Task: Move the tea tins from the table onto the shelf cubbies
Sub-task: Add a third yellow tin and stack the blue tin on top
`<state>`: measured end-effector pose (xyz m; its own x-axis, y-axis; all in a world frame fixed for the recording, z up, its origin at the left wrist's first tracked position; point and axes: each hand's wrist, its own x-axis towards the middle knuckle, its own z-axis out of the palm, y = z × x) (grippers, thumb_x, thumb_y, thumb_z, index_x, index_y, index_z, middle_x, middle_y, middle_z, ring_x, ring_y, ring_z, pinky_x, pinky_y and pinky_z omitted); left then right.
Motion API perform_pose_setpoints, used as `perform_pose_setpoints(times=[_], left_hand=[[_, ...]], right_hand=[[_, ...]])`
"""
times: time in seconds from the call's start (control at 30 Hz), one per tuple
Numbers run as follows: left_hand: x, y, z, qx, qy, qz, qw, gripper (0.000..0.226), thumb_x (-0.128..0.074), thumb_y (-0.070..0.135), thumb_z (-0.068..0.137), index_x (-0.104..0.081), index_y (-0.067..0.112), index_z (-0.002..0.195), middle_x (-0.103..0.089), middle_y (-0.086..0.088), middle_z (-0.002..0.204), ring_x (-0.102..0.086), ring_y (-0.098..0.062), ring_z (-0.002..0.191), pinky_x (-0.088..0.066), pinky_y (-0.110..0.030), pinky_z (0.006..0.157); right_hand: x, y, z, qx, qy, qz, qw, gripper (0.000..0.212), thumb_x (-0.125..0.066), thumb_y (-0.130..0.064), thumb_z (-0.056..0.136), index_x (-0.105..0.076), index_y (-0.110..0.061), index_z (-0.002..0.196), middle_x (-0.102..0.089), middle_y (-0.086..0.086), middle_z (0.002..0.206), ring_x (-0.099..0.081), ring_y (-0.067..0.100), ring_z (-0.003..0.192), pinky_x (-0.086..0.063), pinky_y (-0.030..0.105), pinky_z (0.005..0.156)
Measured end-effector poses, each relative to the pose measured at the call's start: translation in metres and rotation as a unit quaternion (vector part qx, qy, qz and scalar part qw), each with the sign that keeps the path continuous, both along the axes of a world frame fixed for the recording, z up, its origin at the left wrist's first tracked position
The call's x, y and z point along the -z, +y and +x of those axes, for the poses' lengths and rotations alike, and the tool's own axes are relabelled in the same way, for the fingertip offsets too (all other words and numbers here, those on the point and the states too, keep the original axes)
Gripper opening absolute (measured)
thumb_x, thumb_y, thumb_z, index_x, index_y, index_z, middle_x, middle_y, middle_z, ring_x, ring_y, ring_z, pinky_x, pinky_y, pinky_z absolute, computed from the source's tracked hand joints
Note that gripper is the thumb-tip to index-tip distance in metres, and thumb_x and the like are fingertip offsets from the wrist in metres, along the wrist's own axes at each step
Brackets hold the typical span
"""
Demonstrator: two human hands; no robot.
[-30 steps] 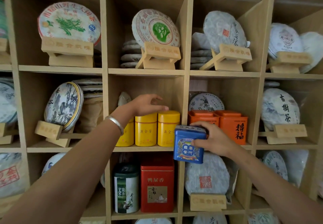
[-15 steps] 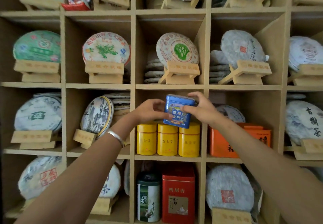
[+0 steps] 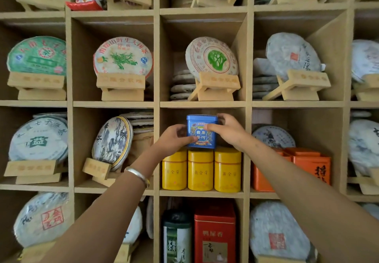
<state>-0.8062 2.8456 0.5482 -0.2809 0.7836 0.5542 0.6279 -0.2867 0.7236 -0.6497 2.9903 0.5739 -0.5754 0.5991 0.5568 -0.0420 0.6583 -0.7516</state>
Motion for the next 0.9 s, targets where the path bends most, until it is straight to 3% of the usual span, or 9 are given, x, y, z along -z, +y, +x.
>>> perform_pose_setpoints(times=[0.1, 0.33, 0.6, 0.7, 0.8, 0.9], left_hand=[[-0.001, 0.006, -0.003, -0.015, -0.001, 0.011, 1.000, 0.033, -0.076, 0.023, 0.078, -0.058, 0.024, 0.106, -0.068, 0.007, 0.101, -0.067, -0.002, 0.089, -0.053, -0.014, 0.065], [0.003, 0.018, -0.011, -0.058, 0.017, -0.015, 0.998, 0.052, -0.082, 0.029, 0.071, -0.055, 0.018, 0.114, -0.064, 0.009, 0.099, -0.065, -0.005, 0.090, -0.053, -0.017, 0.065], [0.009, 0.020, -0.015, -0.072, 0.007, -0.018, 0.997, 0.044, -0.083, 0.035, 0.068, -0.052, 0.029, 0.098, -0.064, 0.011, 0.095, -0.065, -0.004, 0.086, -0.052, -0.016, 0.061], [0.010, 0.021, -0.015, -0.078, 0.010, -0.019, 0.997, 0.052, -0.083, 0.036, 0.067, -0.052, 0.023, 0.107, -0.064, 0.007, 0.099, -0.065, -0.006, 0.091, -0.053, -0.019, 0.067], [0.009, 0.022, -0.014, -0.095, 0.017, -0.022, 0.995, 0.058, -0.084, 0.038, 0.066, -0.051, 0.020, 0.111, -0.063, 0.007, 0.099, -0.064, -0.006, 0.091, -0.052, -0.018, 0.065], [0.009, 0.023, -0.015, -0.098, 0.020, -0.027, 0.995, 0.059, -0.083, 0.038, 0.067, -0.051, 0.019, 0.113, -0.063, 0.006, 0.101, -0.064, -0.007, 0.091, -0.052, -0.019, 0.066]], right_hand=[[-0.002, 0.004, -0.008, 0.008, -0.016, 0.009, 1.000, 0.070, -0.075, -0.031, 0.080, -0.041, -0.015, 0.140, -0.057, 0.001, 0.131, -0.055, -0.002, 0.083, -0.045, 0.015, 0.062], [0.003, 0.012, -0.019, 0.033, -0.046, -0.006, 0.998, 0.073, -0.072, -0.028, 0.082, -0.036, -0.012, 0.143, -0.057, 0.006, 0.132, -0.055, 0.001, 0.079, -0.044, 0.016, 0.057], [0.002, 0.010, -0.022, 0.027, -0.075, 0.004, 0.997, 0.082, -0.071, -0.031, 0.083, -0.026, -0.015, 0.149, -0.052, 0.006, 0.137, -0.056, 0.008, 0.094, -0.047, 0.018, 0.061], [0.002, 0.009, -0.021, 0.027, -0.089, 0.000, 0.996, 0.069, -0.069, -0.032, 0.084, -0.035, -0.014, 0.141, -0.059, 0.000, 0.117, -0.059, 0.005, 0.084, -0.047, 0.018, 0.059], [0.003, 0.008, -0.021, 0.028, -0.089, -0.004, 0.996, 0.059, -0.067, -0.032, 0.087, -0.039, -0.015, 0.136, -0.053, -0.013, 0.091, -0.058, 0.003, 0.078, -0.046, 0.017, 0.056], [0.005, 0.009, -0.022, 0.022, -0.082, -0.013, 0.996, 0.059, -0.067, -0.031, 0.087, -0.039, -0.015, 0.136, -0.053, -0.013, 0.092, -0.059, 0.003, 0.078, -0.046, 0.016, 0.056]])
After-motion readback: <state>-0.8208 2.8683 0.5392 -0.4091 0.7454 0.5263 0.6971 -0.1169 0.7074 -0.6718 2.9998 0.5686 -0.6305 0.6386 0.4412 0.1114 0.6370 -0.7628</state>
